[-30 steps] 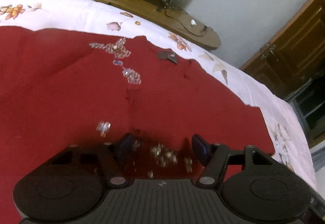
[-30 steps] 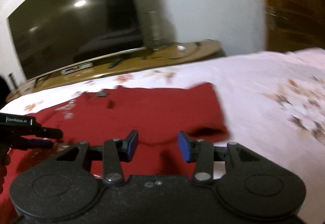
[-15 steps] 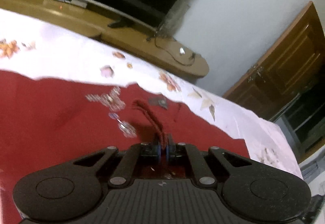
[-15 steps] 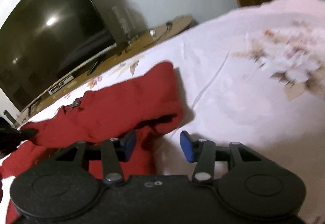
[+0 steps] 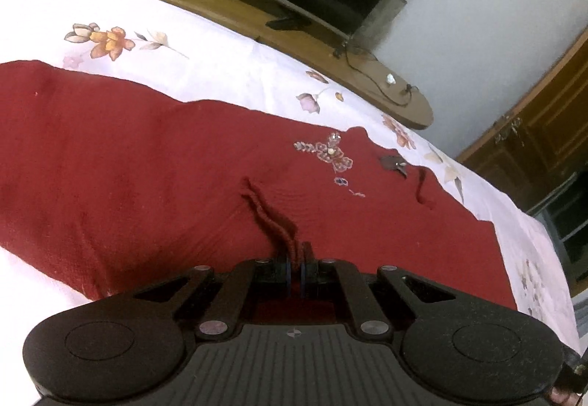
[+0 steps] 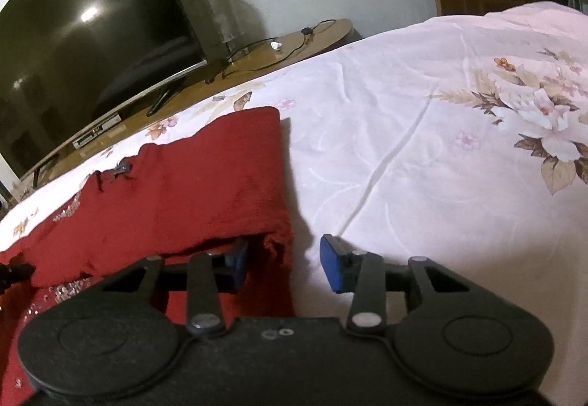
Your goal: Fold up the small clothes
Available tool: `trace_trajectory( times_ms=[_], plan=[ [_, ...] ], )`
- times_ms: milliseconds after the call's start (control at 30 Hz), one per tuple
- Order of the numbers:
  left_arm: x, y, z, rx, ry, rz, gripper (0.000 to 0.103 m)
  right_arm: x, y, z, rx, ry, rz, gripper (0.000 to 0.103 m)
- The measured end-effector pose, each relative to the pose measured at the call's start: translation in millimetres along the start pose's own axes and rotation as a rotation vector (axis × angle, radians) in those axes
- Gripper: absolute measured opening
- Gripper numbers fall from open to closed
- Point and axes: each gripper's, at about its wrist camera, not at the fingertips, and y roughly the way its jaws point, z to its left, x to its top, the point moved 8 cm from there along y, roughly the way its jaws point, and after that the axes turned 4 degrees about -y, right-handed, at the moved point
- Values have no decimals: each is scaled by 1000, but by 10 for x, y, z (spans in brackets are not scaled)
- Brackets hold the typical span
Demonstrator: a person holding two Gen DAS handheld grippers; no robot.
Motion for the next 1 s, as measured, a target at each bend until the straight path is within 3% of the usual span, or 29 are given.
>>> trace_trajectory(
  times_ms=[167,300,467,567,600,633,700,767,900,967,1000],
  plan=[
    [-26,27,32,1,15,-3,4,13,-55,10,19,-37,4,42],
    [-42,48,12,5,46,-10,4,309,-235,-4,102,-21,-125,49],
    [-48,41,32,3,27,-26,4,690,435,-192,170,160,-29,49],
    [-39,-12,-9,3,51,-46,4,716,746,-243,191,207,35,47],
    [-40,-31,-28,4,70,-53,4,721,763,-202,214,193,40,32],
    [-44,-42,-32,6,81,-56,4,692,754,-127,240,149,48,8],
    [-68,-34,4,12,73,-48,4,716,678,-57,187,54,7,9],
    [-90,-26,52,15,54,-52,4,715,607,-100,140,45,-45,8],
    [-90,14,69,16,37,-65,5,570,709,-32,50,-54,-31,10],
    [-85,10,79,4,24,-63,6,596,694,-22,36,-44,-20,17],
    [-85,-13,82,-3,19,-62,12,604,666,-22,25,-38,-19,27]
  ],
)
